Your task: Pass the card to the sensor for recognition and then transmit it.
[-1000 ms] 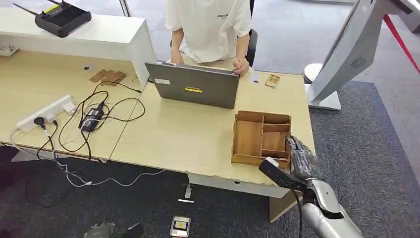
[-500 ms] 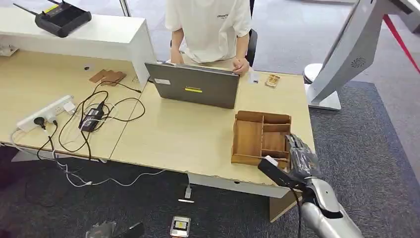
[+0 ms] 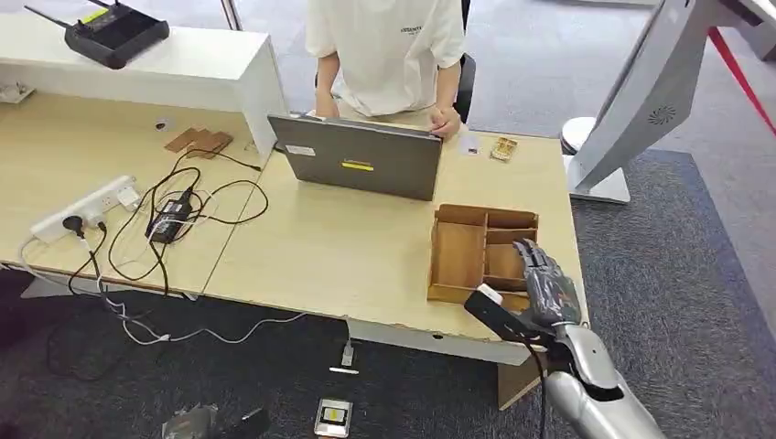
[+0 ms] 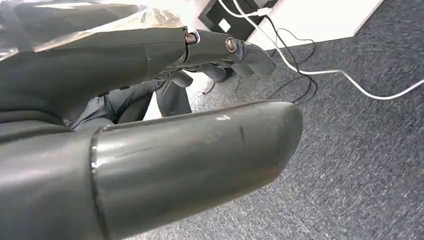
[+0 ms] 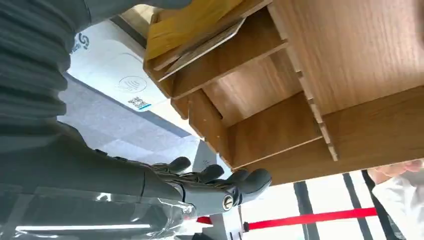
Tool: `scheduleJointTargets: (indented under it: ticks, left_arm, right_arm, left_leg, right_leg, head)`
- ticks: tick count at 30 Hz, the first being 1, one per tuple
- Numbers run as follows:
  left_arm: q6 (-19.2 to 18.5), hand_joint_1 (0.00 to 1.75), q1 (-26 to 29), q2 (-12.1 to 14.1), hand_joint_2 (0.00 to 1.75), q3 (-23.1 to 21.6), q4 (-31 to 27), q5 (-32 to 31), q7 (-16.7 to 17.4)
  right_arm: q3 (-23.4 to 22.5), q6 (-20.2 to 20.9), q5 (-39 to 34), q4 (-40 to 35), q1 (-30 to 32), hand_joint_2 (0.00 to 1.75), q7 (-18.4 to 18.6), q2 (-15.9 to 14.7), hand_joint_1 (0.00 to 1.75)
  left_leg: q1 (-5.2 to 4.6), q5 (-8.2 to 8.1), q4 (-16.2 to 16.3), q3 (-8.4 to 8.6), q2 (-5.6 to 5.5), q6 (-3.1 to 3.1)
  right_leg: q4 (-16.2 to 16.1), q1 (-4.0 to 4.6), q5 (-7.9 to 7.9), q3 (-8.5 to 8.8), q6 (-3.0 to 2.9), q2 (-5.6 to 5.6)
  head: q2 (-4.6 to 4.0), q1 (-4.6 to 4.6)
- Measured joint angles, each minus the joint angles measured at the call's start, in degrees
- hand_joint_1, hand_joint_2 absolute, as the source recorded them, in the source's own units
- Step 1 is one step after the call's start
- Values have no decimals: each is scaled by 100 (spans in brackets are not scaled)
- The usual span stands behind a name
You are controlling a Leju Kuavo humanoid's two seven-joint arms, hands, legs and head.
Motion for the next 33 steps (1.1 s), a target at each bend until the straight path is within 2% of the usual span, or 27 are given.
scheduleJointTargets:
  ticks: [18, 33]
  left_arm:
    - [20, 0, 24, 4, 0, -13, 0, 61, 11]
    - [22, 0, 31, 2, 0, -13, 0, 81, 11]
  right_arm:
    - [98, 162, -68, 26, -50, 175, 0, 90, 0]
    - [96, 133, -142, 240, -134, 175, -9, 127, 0]
  left_leg:
    - [0, 0, 0, -1, 0, 0]
    - [0, 0, 0, 0, 0, 0]
  right_leg:
    - [0, 0, 0, 0, 0, 0]
    - [0, 0, 0, -1, 0, 0]
  head:
    - [0, 0]
    - [0, 0]
